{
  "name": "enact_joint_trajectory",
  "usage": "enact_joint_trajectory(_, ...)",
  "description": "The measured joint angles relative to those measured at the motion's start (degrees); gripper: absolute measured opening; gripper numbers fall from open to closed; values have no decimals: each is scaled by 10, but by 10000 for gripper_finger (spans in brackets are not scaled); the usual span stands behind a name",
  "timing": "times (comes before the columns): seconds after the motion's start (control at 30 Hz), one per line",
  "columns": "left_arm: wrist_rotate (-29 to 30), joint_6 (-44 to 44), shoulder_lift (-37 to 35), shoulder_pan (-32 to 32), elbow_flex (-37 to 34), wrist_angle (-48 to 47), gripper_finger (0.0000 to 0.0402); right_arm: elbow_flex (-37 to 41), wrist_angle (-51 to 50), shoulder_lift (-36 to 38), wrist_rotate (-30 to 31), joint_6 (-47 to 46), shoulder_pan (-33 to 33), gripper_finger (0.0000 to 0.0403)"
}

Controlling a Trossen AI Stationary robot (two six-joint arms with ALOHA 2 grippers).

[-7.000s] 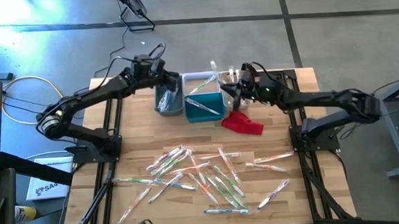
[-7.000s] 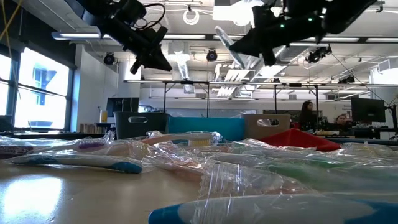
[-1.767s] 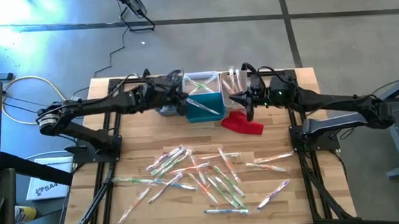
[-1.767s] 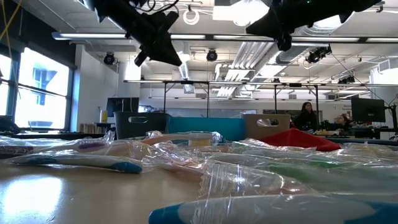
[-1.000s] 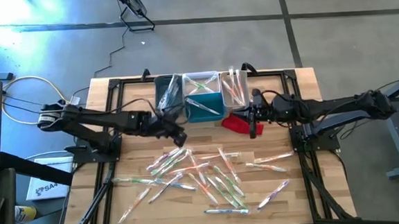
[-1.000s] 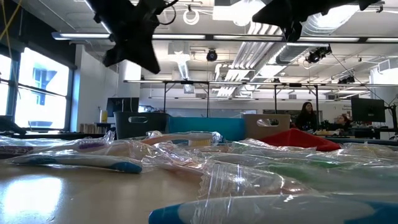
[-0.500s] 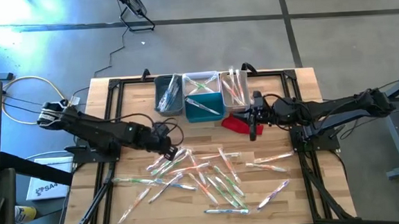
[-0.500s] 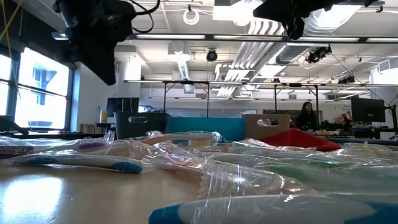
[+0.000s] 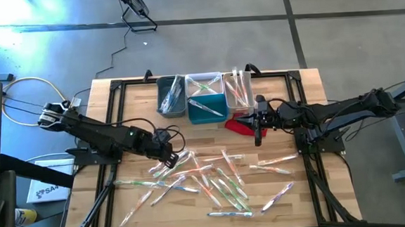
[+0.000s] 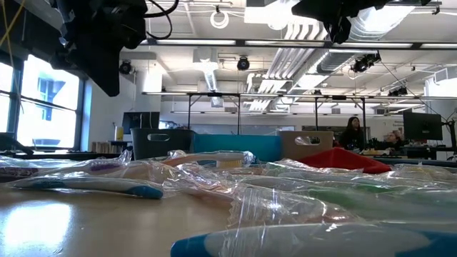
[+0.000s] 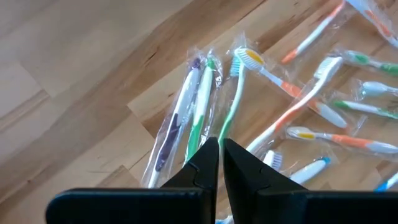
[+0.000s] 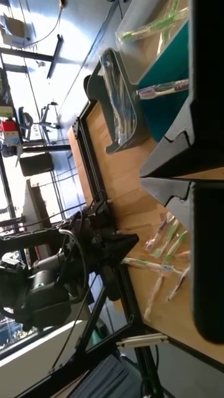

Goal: Pick & Place Toothbrushes
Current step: Put the top left purple toothbrush into the blue bin

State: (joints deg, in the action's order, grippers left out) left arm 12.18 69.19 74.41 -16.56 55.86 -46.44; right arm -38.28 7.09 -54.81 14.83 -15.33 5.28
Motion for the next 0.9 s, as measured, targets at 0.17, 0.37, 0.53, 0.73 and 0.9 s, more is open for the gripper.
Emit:
enact_joint_trajectory(0.17, -14, -13, 2, 0, 0, -2, 19, 0, 0, 0, 0, 1, 0, 5)
enact_joint_trajectory(0.37, -31, -32, 18, 0, 0, -14, 23, 0, -5, 0, 0, 5, 0, 5)
enact_joint_trajectory(0.53, -52, -34, 43, 0, 0, -26, 76, 0, -11, 0, 0, 6, 0, 5)
enact_joint_trajectory(0.73, -39, -34, 84, 0, 0, -28, 165, 0, -28, 0, 0, 6, 0, 5)
enact_joint_trajectory(0.9, -37, -55, 103, 0, 1, 0, 183, 0, -40, 0, 2, 6, 0, 5)
